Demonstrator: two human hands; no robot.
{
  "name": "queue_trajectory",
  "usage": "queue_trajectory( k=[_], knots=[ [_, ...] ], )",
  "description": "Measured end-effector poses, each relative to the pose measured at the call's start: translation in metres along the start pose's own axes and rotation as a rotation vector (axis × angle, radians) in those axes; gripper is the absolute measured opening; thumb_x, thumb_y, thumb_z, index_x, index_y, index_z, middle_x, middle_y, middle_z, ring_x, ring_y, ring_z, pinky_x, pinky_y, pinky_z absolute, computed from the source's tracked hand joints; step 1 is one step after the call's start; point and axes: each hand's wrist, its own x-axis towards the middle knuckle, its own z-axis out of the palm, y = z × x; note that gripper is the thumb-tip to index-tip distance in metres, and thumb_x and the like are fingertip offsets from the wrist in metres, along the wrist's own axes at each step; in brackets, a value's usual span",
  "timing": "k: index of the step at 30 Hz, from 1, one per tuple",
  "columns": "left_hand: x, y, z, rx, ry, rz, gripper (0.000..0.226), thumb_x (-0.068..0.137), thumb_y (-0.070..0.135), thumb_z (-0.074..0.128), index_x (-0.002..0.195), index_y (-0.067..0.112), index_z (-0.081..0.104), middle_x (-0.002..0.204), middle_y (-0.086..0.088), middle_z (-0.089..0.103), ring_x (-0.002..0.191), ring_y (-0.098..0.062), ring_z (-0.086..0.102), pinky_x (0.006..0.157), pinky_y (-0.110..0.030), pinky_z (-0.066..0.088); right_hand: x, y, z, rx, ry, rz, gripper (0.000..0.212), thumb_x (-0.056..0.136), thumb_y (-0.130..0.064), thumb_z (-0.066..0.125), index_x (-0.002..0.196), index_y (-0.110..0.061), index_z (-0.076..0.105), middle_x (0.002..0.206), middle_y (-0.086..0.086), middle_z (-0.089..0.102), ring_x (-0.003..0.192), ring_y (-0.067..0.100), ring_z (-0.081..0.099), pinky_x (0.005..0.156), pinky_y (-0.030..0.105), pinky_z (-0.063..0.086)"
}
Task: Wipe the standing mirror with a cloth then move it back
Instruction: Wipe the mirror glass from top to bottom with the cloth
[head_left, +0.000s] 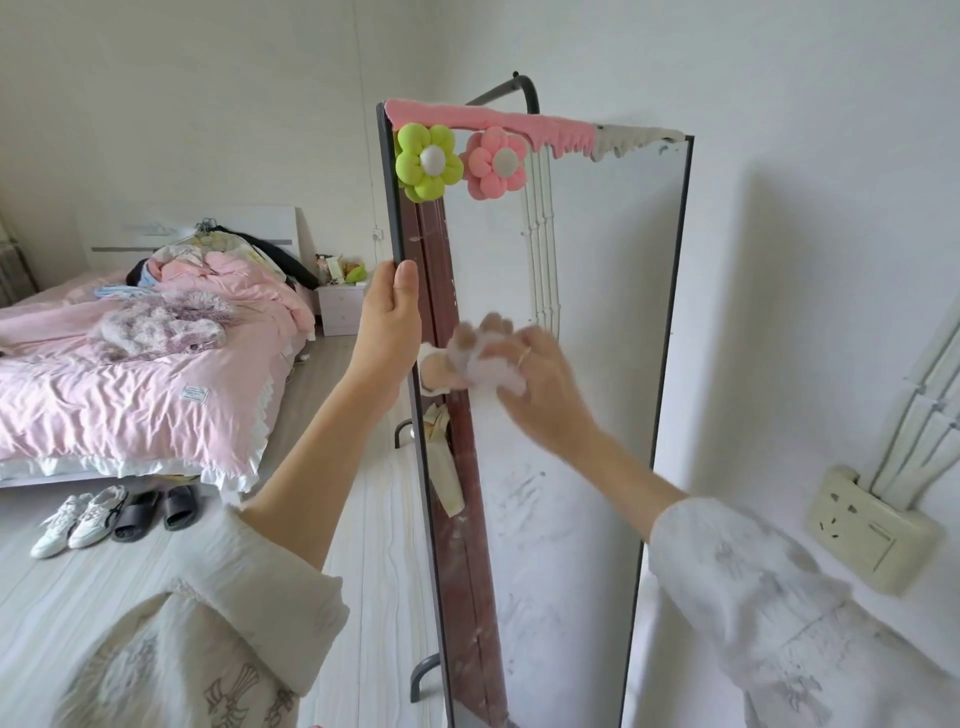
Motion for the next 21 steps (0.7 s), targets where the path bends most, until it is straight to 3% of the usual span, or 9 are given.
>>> queue_trajectory(
  k=[2, 5, 7, 9, 12, 14, 17, 21],
  knots=[
    [0.000, 0.000, 0.000, 0.008, 0.010, 0.001, 0.033, 0.101, 0.025, 0.027, 0.068, 0.021, 0.028, 0.067, 0.006, 0.023, 0.052, 0.000, 0.027, 0.049, -0.009, 0.029, -0.043, 0.000, 0.012, 0.030, -0.153, -0.010, 0.022, 0.078, 0.001, 0.063, 0.098, -0.005, 0.068, 0.095, 0.016, 0.061, 0.087, 0.032, 0.055, 0.075, 0.038, 0.050],
    [-0.002, 0.001, 0.000, 0.011, 0.022, 0.011, 0.033, 0.101, 0.025, 0.027, 0.068, 0.021, 0.028, 0.067, 0.006, 0.023, 0.049, 0.001, 0.027, 0.049, -0.009, 0.029, -0.075, 0.008, 0.014, 0.073, -0.474, 0.032, 0.024, 0.080, -0.007, 0.062, 0.104, -0.006, 0.067, 0.106, 0.013, 0.059, 0.095, 0.030, 0.058, 0.077, 0.036, 0.051],
    [-0.004, 0.001, 0.001, 0.008, 0.020, 0.038, 0.034, 0.101, 0.024, 0.027, 0.068, 0.020, 0.027, 0.067, 0.006, 0.022, 0.047, 0.004, 0.027, 0.049, -0.008, 0.029, -0.070, 0.013, 0.004, 0.072, -0.517, 0.043, 0.021, 0.080, -0.014, 0.059, 0.098, -0.014, 0.069, 0.102, 0.001, 0.058, 0.091, 0.019, 0.056, 0.077, 0.033, 0.051],
    [-0.005, 0.002, 0.002, 0.006, 0.013, 0.053, 0.033, 0.101, 0.023, 0.026, 0.068, 0.020, 0.027, 0.066, 0.006, 0.022, 0.046, 0.005, 0.027, 0.050, -0.008, 0.029, -0.051, 0.017, -0.009, 0.069, -0.330, 0.051, 0.020, 0.076, -0.015, 0.055, 0.088, -0.020, 0.071, 0.099, -0.011, 0.057, 0.088, 0.007, 0.050, 0.077, 0.029, 0.049],
    [-0.007, 0.004, 0.004, 0.009, 0.020, 0.050, 0.033, 0.102, 0.024, 0.026, 0.069, 0.020, 0.029, 0.066, 0.006, 0.023, 0.047, 0.005, 0.029, 0.051, -0.007, 0.030, -0.004, 0.031, -0.032, 0.001, 0.043, 0.130, 0.029, 0.073, -0.003, 0.057, 0.099, -0.007, 0.068, 0.100, 0.013, 0.060, 0.096, 0.027, 0.055, 0.082, 0.036, 0.049],
    [-0.008, 0.004, 0.005, 0.007, 0.039, 0.048, 0.033, 0.101, 0.024, 0.026, 0.069, 0.021, 0.029, 0.066, 0.006, 0.023, 0.047, 0.005, 0.029, 0.052, -0.007, 0.030, 0.030, 0.039, -0.046, -0.083, 0.191, 0.123, 0.032, 0.073, 0.006, 0.056, 0.103, -0.001, 0.063, 0.100, 0.019, 0.058, 0.097, 0.034, 0.053, 0.080, 0.027, 0.041],
    [-0.008, 0.004, 0.005, 0.007, 0.061, 0.048, 0.033, 0.102, 0.023, 0.026, 0.069, 0.022, 0.029, 0.065, 0.006, 0.024, 0.048, 0.004, 0.030, 0.051, -0.008, 0.030, 0.060, 0.046, -0.055, -0.186, 0.256, 0.117, 0.033, 0.075, 0.007, 0.053, 0.107, -0.001, 0.058, 0.104, 0.020, 0.056, 0.096, 0.037, 0.050, 0.075, 0.030, 0.039],
    [-0.008, 0.003, 0.005, 0.027, 0.094, 0.049, 0.034, 0.102, 0.024, 0.025, 0.067, 0.024, 0.028, 0.064, 0.006, 0.024, 0.047, 0.004, 0.031, 0.050, -0.009, 0.030, 0.037, 0.045, -0.035, -0.186, 0.251, 0.053, 0.027, 0.079, -0.011, 0.047, 0.097, -0.001, 0.064, 0.096, 0.018, 0.058, 0.088, 0.030, 0.051, 0.071, 0.031, 0.042]
  ],
)
